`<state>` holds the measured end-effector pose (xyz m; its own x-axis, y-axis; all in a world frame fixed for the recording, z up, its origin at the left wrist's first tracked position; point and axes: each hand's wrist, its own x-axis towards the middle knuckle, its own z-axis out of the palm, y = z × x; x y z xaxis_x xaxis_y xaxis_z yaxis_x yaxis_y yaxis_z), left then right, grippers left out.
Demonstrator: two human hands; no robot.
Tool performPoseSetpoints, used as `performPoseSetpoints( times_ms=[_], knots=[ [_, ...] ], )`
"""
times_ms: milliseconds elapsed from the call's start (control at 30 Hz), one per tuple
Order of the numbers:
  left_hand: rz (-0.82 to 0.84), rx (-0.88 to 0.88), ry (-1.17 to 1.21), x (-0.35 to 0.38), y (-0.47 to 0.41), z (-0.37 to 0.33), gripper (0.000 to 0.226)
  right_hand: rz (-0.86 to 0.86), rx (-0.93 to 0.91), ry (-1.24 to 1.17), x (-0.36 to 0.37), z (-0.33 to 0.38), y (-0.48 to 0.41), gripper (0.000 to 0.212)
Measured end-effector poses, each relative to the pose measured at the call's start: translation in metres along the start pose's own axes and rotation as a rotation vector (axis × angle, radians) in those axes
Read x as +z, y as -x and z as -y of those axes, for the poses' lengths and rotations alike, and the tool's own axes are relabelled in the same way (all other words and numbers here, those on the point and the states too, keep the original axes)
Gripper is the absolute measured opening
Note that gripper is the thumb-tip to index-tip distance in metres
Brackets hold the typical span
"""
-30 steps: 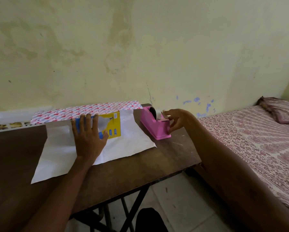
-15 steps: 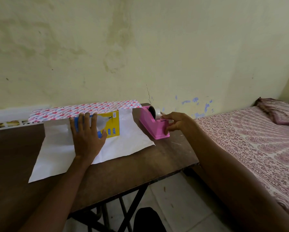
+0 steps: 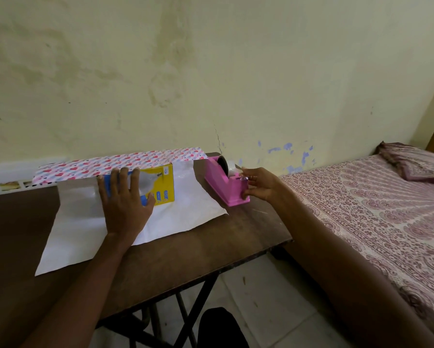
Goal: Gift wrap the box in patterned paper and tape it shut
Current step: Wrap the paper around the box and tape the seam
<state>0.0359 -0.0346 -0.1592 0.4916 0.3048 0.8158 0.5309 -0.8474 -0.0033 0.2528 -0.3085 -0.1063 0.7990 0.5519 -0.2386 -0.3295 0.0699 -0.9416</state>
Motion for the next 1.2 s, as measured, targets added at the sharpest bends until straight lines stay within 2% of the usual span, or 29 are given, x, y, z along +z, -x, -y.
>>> performPoseSetpoints(
  times_ms=[100, 267, 467, 600, 667, 767, 833, 1000, 1133, 1200],
  knots=[
    [0.004, 0.001, 0.004, 0.0, 0.0, 0.0, 0.068, -0.006, -0.018, -0.03, -0.004, -0.007, -0.003, 0.043],
    [-0.003, 0.0, 0.0, 0.001, 0.0, 0.001, 0.066, 0.034, -0.005, -0.065, -0.008, -0.012, -0.003, 0.01],
    [-0.003, 0.001, 0.0, 0.0, 0.0, 0.0, 0.066, 0.0, -0.019, 0.097, -0.012, -0.017, -0.004, 0.024],
    [0.009, -0.001, 0.001, 0.0, -0.001, 0.0, 0.067, -0.047, -0.075, 0.161, -0.009, -0.014, 0.002, 0.017],
    [0.016, -0.003, 0.002, 0.0, -0.001, 0.0, 0.068, -0.169, -0.099, 0.321, -0.004, -0.014, 0.002, 0.018],
    [0.014, -0.008, 0.006, -0.001, 0.0, 0.0, 0.068, -0.467, -0.187, 0.899, -0.005, -0.025, 0.002, 0.015],
    [0.01, 0.003, 0.009, -0.001, 0.0, 0.0, 0.068, -0.505, -0.2, 0.898, -0.014, -0.038, 0.005, 0.022],
    [-0.032, -0.004, -0.009, 0.001, -0.001, -0.002, 0.064, -0.394, -0.302, 0.743, -0.01, -0.031, 0.024, 0.014],
    [-0.04, 0.006, -0.017, 0.002, 0.0, -0.002, 0.064, -0.057, -0.356, 0.439, 0.009, -0.022, 0.041, 0.018],
    [-0.041, 0.007, -0.01, 0.002, 0.001, -0.001, 0.065, 0.026, -0.374, 0.375, 0.023, -0.022, 0.044, 0.022]
  ],
)
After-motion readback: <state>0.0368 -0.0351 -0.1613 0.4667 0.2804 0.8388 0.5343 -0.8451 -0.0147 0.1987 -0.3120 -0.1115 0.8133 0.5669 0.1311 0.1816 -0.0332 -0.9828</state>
